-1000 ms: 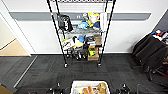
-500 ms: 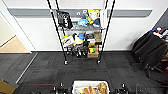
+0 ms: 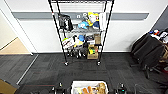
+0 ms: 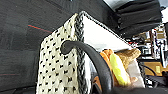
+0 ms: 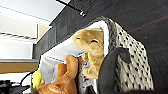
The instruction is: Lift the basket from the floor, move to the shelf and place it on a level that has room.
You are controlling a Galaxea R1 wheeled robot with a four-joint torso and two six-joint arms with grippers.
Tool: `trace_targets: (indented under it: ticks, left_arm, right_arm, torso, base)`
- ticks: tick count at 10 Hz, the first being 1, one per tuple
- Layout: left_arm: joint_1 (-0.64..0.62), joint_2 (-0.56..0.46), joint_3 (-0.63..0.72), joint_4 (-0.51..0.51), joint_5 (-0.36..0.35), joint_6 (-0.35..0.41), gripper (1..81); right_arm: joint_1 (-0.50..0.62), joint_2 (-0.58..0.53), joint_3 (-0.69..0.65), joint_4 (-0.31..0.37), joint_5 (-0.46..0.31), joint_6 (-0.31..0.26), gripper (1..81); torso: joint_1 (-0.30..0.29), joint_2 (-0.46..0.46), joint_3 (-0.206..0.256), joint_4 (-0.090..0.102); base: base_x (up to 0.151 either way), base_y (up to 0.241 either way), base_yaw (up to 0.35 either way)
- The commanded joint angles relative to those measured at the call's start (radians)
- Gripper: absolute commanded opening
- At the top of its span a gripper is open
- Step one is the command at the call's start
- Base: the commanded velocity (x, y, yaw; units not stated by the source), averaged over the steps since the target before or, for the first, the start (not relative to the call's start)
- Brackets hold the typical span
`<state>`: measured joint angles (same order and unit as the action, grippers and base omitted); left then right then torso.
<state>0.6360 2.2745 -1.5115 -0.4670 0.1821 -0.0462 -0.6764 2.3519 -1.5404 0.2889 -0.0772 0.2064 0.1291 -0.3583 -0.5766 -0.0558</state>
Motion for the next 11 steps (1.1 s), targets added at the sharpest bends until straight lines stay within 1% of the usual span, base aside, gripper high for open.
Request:
trace_targets:
  ticks: [1, 2, 3, 5, 6, 8, 11]
  left_arm:
    - [-0.117, -0.03, 0.045, -0.016, 0.045, 0.002, 1.0]
    - [-0.114, -0.03, 0.042, -0.016, 0.045, 0.002, 1.0]
    - [-0.107, -0.03, 0.039, -0.015, 0.043, 0.002, 1.0]
    - [-0.097, -0.029, 0.037, -0.009, 0.039, 0.002, 1.0]
    - [-0.095, -0.029, 0.033, -0.009, 0.039, 0.002, 1.0]
    - [-0.095, -0.03, 0.027, -0.009, 0.04, 0.002, 1.0]
    - [-0.095, -0.03, 0.028, -0.009, 0.045, 0.002, 1.0]
  right_arm:
    - [0.116, -0.03, 0.033, 0.021, -0.024, 0.004, 1.0]
    - [0.116, -0.03, 0.031, 0.021, -0.024, 0.004, 1.0]
    - [0.113, -0.03, 0.028, 0.021, -0.024, 0.004, 1.0]
    - [0.109, -0.03, 0.028, 0.021, -0.024, 0.002, 1.0]
    - [0.108, -0.03, 0.028, 0.021, -0.024, 0.002, 1.0]
    - [0.105, -0.03, 0.028, 0.021, -0.024, 0.002, 1.0]
    - [0.1, -0.035, 0.031, 0.021, -0.024, 0.001, 1.0]
  torso:
    - [-0.06, 0.093, 0.067, 0.0]
    - [-0.019, 0.03, 0.02, 0.0]
    - [-0.041, 0.062, 0.037, 0.0]
    - [-0.058, 0.085, 0.046, 0.0]
    - [-0.059, 0.085, 0.089, 0.0]
    - [-0.058, 0.082, 0.104, 0.0]
    - [-0.059, 0.082, 0.159, 0.0]
  base:
    - [0.0, 0.0, 0.0]
    - [0.0, 0.0, 0.0]
    - [0.0, 0.0, 0.0]
    - [0.0, 0.0, 0.0]
    - [0.0, 0.0, 0.0]
    - [0.0, 0.0, 0.0]
    - [0.0, 0.0, 0.0]
